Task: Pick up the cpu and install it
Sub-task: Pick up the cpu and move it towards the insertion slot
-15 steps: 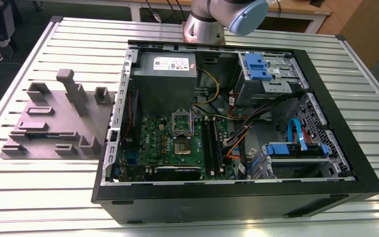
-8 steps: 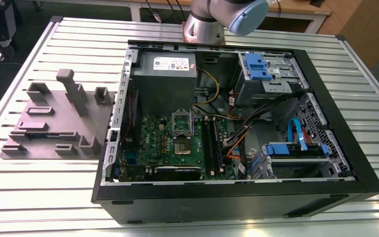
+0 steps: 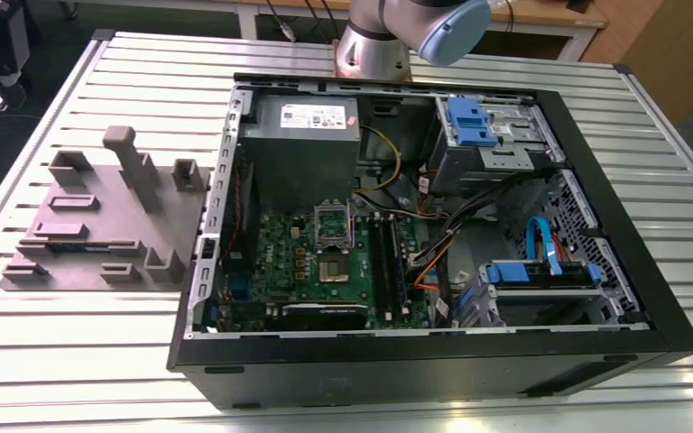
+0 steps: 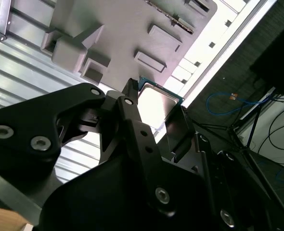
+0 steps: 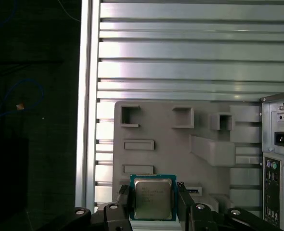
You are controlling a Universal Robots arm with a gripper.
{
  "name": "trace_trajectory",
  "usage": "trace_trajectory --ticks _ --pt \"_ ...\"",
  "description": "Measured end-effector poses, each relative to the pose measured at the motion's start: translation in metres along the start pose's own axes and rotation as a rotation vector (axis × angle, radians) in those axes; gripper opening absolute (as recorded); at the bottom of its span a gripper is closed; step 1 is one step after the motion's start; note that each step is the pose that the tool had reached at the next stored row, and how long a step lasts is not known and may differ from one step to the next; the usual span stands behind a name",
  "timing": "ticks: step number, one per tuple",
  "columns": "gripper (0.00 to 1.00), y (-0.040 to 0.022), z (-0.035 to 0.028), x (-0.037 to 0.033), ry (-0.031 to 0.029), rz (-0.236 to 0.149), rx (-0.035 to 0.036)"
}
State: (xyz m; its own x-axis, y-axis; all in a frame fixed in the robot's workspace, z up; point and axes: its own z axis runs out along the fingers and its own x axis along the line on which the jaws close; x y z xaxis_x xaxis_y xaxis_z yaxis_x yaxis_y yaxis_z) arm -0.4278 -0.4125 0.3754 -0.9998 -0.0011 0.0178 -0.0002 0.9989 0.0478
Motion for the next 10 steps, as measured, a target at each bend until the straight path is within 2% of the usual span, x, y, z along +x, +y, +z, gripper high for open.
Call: trace_trajectory --ticks 2,8,10 --pt "0.47 -0.0002 0.0001 0.0 -0.0006 0.012 -0.0003" --pt "0.47 -0.0002 0.0001 -0.0032 -0.0008 0.013 -0.0003" --pt "0.47 -0.0002 0.0 -0.0043 -0.0008 0.014 0.0054"
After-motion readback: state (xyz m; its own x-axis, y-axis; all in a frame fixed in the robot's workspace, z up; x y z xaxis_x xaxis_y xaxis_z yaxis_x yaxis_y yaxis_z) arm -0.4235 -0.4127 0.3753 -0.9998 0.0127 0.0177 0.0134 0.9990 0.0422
